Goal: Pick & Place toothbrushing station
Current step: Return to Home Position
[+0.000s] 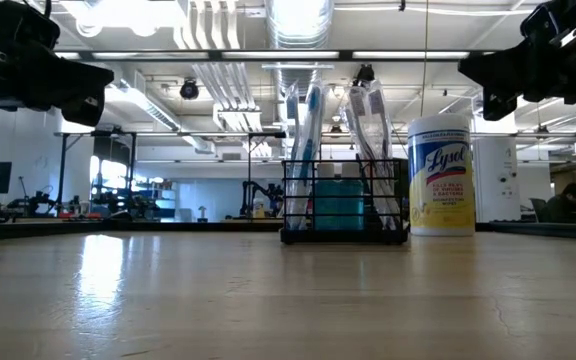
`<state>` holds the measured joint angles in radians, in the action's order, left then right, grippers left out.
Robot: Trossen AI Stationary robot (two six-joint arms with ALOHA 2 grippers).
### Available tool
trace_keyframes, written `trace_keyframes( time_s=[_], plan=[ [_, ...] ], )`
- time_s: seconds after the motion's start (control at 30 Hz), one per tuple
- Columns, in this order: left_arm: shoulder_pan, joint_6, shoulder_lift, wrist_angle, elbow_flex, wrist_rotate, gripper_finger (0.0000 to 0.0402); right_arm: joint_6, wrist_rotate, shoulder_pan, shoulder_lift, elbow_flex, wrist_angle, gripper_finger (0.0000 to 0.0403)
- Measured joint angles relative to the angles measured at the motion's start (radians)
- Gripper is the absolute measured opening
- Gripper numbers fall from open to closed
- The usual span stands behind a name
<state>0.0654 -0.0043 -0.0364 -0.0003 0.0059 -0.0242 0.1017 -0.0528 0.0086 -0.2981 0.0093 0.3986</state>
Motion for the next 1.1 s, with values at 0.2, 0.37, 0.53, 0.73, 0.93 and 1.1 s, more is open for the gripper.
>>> trace_keyframes(
  time_s=[0.2, 0.37, 0.53, 0.73, 0.93, 1.1],
  plan=[
    [0.0, -0.004, 0.0, 0.0, 0.0, 0.0, 0.0008, -0.011, 0.0, 0.0, 0.0, 0.0, 0.0, 0.0008],
    [0.0, -0.004, 0.0, 0.0, 0.0, 0.0, 0.0018, -0.011, -0.002, 0.0, 0.0, 0.0, 0.0, 0.0008],
    [0.0, -0.01, 0.0, 0.0, 0.0, 0.0, 0.0023, -0.011, -0.002, 0.0, 0.0, 0.0, 0.0, 0.0008],
    [0.0, -0.018, 0.0, 0.0, 0.0, 0.0, 0.0019, -0.011, -0.002, 0.0, 0.002, 0.0, 0.0, 0.0008],
    [0.0, -0.019, 0.0, 0.0, 0.0, 0.0, 0.0022, -0.011, -0.001, 0.0, 0.002, 0.0, 0.0, 0.0008],
    [0.0, -0.019, 0.0, 0.0, 0.0, 0.0, 0.0021, -0.011, 0.0, 0.0, 0.002, 0.0, 0.0, 0.0008]
  ],
)
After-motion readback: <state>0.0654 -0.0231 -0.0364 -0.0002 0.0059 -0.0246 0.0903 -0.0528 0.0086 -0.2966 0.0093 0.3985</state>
